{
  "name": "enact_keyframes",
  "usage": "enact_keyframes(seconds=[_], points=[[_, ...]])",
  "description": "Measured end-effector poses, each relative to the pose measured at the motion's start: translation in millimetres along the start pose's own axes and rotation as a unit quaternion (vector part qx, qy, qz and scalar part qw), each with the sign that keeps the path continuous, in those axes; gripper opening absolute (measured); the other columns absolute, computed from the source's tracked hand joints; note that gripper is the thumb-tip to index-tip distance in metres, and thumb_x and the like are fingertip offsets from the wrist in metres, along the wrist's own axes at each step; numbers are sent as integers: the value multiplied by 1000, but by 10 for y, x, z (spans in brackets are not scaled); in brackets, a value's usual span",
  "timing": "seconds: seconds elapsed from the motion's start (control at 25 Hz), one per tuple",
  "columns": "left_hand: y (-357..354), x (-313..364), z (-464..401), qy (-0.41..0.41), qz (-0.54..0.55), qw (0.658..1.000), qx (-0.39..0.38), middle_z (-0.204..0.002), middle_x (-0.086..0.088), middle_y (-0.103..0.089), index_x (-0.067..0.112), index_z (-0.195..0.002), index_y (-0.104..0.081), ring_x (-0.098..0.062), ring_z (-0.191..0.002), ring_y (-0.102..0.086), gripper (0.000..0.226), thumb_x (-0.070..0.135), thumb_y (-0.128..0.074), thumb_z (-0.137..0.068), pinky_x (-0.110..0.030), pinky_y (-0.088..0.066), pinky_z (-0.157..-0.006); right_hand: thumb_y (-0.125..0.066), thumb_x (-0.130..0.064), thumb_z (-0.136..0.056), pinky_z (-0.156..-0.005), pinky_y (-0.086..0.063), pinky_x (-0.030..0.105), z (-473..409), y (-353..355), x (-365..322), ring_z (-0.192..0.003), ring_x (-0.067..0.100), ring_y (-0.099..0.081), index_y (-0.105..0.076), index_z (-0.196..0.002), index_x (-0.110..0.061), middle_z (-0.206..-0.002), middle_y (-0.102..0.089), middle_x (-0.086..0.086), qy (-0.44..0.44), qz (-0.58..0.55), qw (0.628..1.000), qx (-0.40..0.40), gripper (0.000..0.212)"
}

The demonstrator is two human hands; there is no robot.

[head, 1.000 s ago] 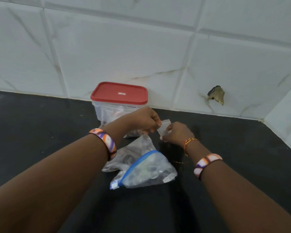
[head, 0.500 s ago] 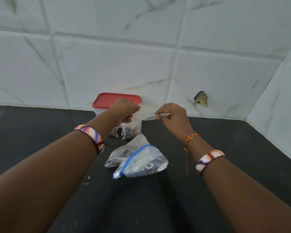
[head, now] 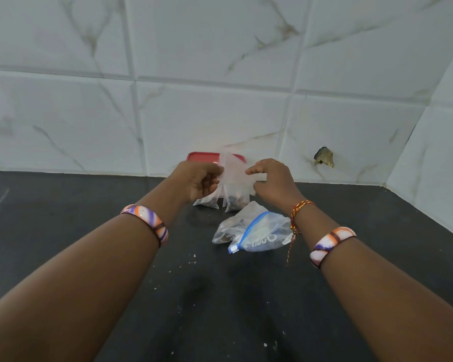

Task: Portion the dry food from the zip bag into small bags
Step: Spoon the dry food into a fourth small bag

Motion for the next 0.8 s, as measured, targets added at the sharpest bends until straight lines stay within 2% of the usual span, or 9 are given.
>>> enact_keyframes(seconds=[0.08,0.2,0.32,0.4,0.48,0.6,0.64,0.72,0.8], points=[[-1,-23,120,-14,3,1000,-7,-39,2,-54,7,-68,-55,-5,-35,-50,19,6,-64,-85,-12,-45,-36,-58,-7,-84,-88,-37,21,58,3,-160,-108,19,-56,-72,-99,-5,-108,-66,9,-30,-65,997,18,21],[-83,16,293,-57,-45,996,-51,-54,1,-62,9,-71,-59,-7,-50,-58,15,5,-64,-85,-15,-50,-44,-66,-15,-82,-68,-47,27,129,-19,-327,-72,16,-60,-72,-76,-1,-69,-64,6,-74,-167,983,29,17],[-63,88,365,-89,-90,991,-45,-43,2,-62,7,-69,-61,-5,-39,-58,16,3,-64,-84,-16,-51,-43,-59,-4,-81,-65,-51,32,186,-23,-289,-66,20,-60,-68,-67,-4,-66,-62,9,-117,-164,979,28,17],[70,120,342,-97,-93,991,15,-39,0,-59,4,-64,-59,-5,-32,-54,20,0,-62,-83,-15,-48,-38,-53,-4,-82,-58,-46,29,218,3,-258,-58,21,-53,-61,-61,0,-60,-55,12,-124,-90,988,21,23],[193,163,353,-120,-80,988,59,-48,-7,-59,3,-61,-58,-6,-30,-52,22,-1,-62,-82,-15,-46,-37,-51,-10,-82,-54,-38,26,262,45,-227,-51,20,-43,-48,-56,-2,-55,-45,10,-141,-31,989,19,27],[65,319,491,-235,-148,961,9,-72,-7,-61,4,-78,-65,-10,-58,-58,8,10,-70,-80,-22,-50,-60,-51,-12,-83,-48,-38,23,338,58,-133,-51,20,-45,-50,-61,-3,-60,-50,10,-208,-145,967,11,24],[-39,344,554,-267,-199,942,-25,-88,-5,-62,6,-98,-65,-11,-77,-59,26,18,-74,-77,-25,-49,-74,-51,-10,-83,-44,-36,21,367,51,-134,-49,18,-45,-51,-60,-5,-60,-50,8,-229,-195,954,3,23],[-248,305,616,-300,-339,888,-78,-127,0,-52,15,-135,-43,-13,-116,-49,83,36,-81,-65,-31,-41,-100,-53,-9,-82,-41,-34,18,404,30,-187,-47,14,-46,-54,-61,-8,-59,-51,5,-249,-246,936,-29,21],[-405,291,691,-344,-421,835,-90,-142,-2,-45,17,-143,-31,-18,-131,-41,106,48,-78,-54,-38,-36,-108,-55,-12,-83,-44,-34,18,459,-22,-258,-49,11,-46,-56,-65,-9,-59,-53,3,-257,-254,929,-75,18]])
Point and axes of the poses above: each hand's wrist, its own z-axis away from the middle knuckle, its own y-axis out of the back of the hand, x = y × z, the point moved 10 cm from there along -z, towards the middle knuckle
